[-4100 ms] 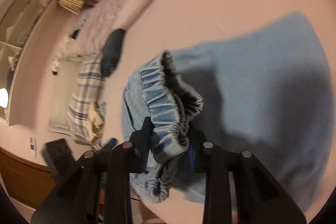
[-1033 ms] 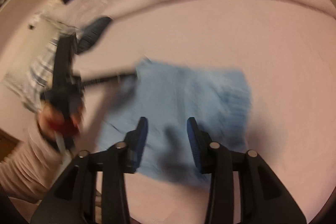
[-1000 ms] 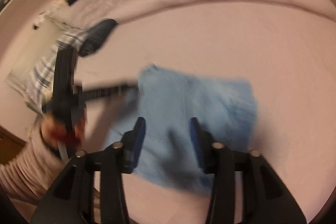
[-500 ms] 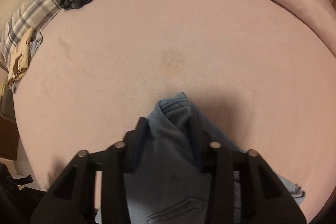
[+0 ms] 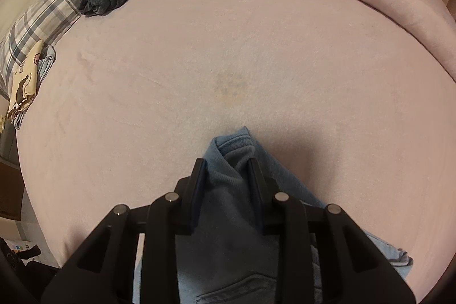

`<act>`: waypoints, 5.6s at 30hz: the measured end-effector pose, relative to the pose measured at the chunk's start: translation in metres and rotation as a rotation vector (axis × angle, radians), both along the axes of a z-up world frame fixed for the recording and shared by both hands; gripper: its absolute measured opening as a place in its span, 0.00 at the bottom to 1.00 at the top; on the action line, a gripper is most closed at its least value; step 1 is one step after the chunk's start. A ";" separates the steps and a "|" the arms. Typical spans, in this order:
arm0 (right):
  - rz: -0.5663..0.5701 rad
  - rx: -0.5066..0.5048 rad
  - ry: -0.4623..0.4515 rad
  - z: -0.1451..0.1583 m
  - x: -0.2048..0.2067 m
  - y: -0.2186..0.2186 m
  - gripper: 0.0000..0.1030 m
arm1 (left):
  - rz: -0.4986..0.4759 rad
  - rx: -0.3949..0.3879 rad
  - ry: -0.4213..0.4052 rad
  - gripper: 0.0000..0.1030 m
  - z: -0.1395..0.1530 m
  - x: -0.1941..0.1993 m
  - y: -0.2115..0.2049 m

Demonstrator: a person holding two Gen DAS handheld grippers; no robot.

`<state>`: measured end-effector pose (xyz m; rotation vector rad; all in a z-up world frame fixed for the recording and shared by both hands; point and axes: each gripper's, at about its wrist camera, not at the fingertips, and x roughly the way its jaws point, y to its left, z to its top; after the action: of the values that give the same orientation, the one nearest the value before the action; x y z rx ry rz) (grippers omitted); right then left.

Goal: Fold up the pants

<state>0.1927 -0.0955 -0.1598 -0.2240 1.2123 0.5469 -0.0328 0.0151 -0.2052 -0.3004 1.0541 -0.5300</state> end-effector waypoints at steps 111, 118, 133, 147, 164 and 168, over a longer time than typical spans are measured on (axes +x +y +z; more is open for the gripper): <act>-0.309 0.255 -0.224 0.087 -0.129 -0.167 0.33 | 0.096 -0.104 -0.116 0.15 0.054 0.057 0.031; -0.235 0.259 -0.315 0.122 -0.098 -0.134 0.33 | 0.158 -0.084 -0.191 0.15 0.088 0.080 0.069; -0.163 0.258 -0.348 0.122 -0.010 -0.079 0.34 | 0.216 -0.039 -0.181 0.15 0.084 0.167 0.092; -0.206 0.219 -0.262 0.061 0.049 -0.066 0.34 | 0.221 0.024 -0.080 0.15 0.031 0.212 0.085; -0.219 0.199 -0.218 0.040 0.062 -0.062 0.34 | 0.217 0.053 -0.060 0.15 0.027 0.214 0.086; -0.228 0.199 -0.208 0.037 0.064 -0.063 0.35 | 0.219 0.070 -0.056 0.15 0.028 0.218 0.083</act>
<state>0.2566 -0.1585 -0.1232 0.0270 0.9587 0.4296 0.1849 0.0978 -0.1771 -0.3321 0.9693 -0.3029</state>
